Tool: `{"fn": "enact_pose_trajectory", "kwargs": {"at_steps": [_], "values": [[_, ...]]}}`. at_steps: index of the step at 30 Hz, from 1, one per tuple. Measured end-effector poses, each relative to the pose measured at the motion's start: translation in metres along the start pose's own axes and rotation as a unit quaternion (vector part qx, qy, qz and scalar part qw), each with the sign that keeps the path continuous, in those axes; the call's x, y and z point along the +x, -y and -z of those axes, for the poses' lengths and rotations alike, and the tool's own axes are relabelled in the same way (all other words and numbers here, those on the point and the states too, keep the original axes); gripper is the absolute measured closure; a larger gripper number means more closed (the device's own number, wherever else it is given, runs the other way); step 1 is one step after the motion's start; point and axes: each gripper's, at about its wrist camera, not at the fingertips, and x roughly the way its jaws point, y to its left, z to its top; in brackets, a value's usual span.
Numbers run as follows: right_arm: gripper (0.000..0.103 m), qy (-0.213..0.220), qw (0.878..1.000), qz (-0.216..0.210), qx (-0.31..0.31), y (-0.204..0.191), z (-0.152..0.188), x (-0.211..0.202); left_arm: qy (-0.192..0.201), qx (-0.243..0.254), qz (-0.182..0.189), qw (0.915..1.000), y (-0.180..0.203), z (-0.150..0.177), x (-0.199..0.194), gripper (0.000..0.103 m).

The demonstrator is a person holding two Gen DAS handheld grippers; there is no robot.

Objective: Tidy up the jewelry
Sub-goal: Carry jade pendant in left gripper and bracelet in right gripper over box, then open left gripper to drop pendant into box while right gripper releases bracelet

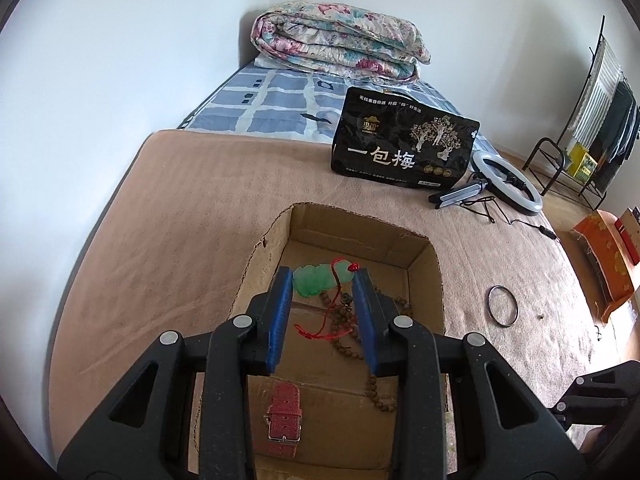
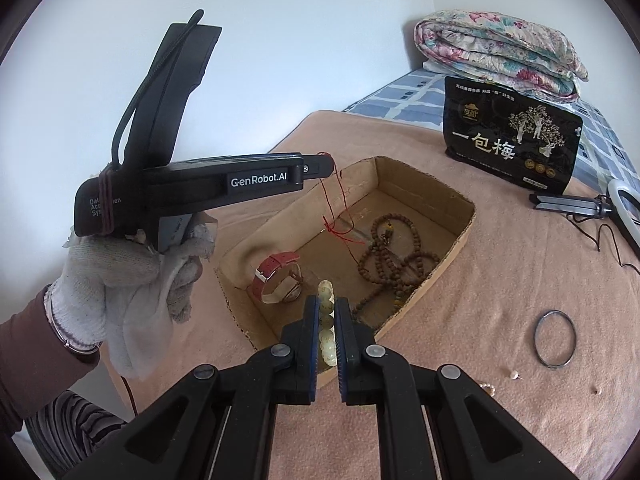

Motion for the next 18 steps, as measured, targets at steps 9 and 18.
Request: {"fn": "enact_pose_trajectory", "kwargs": {"at_steps": [9, 18], "values": [[0.098, -0.02, 1.0, -0.004, 0.004, -0.004, 0.002, 0.029, -0.014, 0.003, -0.007, 0.9999, -0.005, 0.004, 0.011, 0.072], [0.096, -0.03, 1.0, -0.008, 0.003, -0.007, 0.007, 0.039, -0.025, 0.011, -0.013, 0.9995, -0.003, 0.008, 0.017, 0.072]]}}
